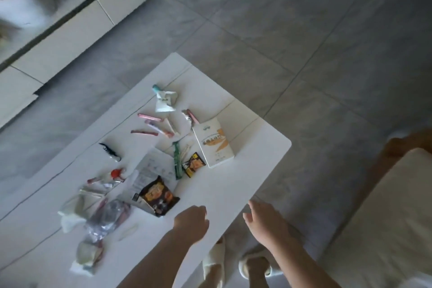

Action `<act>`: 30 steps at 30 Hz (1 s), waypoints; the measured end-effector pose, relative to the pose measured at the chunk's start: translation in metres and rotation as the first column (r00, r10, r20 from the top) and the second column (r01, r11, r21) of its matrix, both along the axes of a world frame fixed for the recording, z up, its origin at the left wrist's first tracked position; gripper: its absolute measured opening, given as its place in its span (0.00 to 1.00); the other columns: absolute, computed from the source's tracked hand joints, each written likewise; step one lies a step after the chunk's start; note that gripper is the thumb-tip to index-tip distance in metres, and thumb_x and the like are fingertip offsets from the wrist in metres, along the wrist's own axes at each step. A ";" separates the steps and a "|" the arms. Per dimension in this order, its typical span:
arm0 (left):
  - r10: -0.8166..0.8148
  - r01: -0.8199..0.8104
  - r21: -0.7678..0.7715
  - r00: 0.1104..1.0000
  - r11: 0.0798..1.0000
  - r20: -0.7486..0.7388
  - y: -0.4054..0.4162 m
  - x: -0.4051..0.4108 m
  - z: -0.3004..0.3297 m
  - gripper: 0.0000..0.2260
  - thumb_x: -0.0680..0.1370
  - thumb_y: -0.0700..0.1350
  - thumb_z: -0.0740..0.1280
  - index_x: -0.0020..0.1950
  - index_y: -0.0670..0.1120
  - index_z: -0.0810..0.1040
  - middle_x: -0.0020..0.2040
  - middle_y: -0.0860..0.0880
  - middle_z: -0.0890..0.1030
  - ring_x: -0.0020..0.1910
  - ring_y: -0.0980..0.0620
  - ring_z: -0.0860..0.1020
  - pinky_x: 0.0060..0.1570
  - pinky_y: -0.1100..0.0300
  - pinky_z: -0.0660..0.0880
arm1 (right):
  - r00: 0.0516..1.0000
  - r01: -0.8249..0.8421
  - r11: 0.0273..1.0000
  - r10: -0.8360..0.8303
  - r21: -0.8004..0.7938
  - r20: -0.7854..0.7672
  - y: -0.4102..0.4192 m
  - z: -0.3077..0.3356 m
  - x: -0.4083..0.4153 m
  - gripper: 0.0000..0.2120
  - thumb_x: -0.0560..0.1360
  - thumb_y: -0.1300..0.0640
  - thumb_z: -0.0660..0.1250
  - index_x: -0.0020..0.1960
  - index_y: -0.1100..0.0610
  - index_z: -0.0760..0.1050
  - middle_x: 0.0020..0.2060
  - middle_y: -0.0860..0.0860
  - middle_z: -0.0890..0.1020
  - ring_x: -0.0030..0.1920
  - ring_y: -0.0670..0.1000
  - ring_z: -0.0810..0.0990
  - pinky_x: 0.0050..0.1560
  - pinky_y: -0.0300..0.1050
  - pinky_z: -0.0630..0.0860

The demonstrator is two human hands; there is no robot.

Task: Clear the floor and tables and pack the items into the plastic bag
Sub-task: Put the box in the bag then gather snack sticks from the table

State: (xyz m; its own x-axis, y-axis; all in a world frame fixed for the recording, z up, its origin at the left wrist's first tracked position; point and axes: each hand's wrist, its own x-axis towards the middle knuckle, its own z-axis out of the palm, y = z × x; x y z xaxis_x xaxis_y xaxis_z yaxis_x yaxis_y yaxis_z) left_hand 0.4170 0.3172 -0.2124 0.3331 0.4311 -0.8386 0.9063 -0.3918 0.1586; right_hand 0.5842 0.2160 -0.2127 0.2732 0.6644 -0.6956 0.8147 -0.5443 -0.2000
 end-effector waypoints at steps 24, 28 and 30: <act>0.518 -0.494 0.318 0.856 0.809 0.013 0.085 -0.064 -0.099 0.19 0.77 0.46 0.65 0.68 0.48 0.69 0.68 0.47 0.66 0.70 0.46 0.62 0.67 0.48 0.67 | 0.950 -0.266 0.943 0.221 0.198 0.223 0.174 -0.102 -0.016 0.34 0.75 0.42 0.62 0.75 0.53 0.53 0.76 0.61 0.51 0.75 0.63 0.52 0.67 0.59 0.69; 0.489 -0.457 0.359 0.872 0.814 0.002 0.086 -0.064 -0.124 0.27 0.74 0.43 0.67 0.71 0.51 0.64 0.76 0.47 0.54 0.76 0.43 0.51 0.73 0.45 0.58 | 0.950 -0.229 0.947 0.166 0.226 0.265 0.176 -0.124 -0.026 0.38 0.73 0.40 0.63 0.75 0.53 0.51 0.76 0.62 0.49 0.75 0.65 0.49 0.69 0.64 0.62; 0.484 -0.446 0.364 0.875 0.817 -0.013 0.087 -0.063 -0.133 0.30 0.72 0.41 0.69 0.72 0.51 0.62 0.76 0.46 0.54 0.76 0.42 0.52 0.74 0.44 0.56 | 0.950 -0.211 0.942 0.135 0.261 0.280 0.175 -0.130 -0.027 0.38 0.72 0.41 0.65 0.75 0.52 0.54 0.76 0.62 0.51 0.75 0.65 0.50 0.68 0.67 0.61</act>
State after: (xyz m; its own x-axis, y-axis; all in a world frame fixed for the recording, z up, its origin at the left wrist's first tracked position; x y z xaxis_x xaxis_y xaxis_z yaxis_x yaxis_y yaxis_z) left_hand 0.3535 0.4042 -0.3451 -0.0579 0.7758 -0.6283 0.9976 0.0686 -0.0072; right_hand 0.5576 0.3909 -0.3427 0.2783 0.8763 -0.3932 0.9348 -0.3411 -0.0986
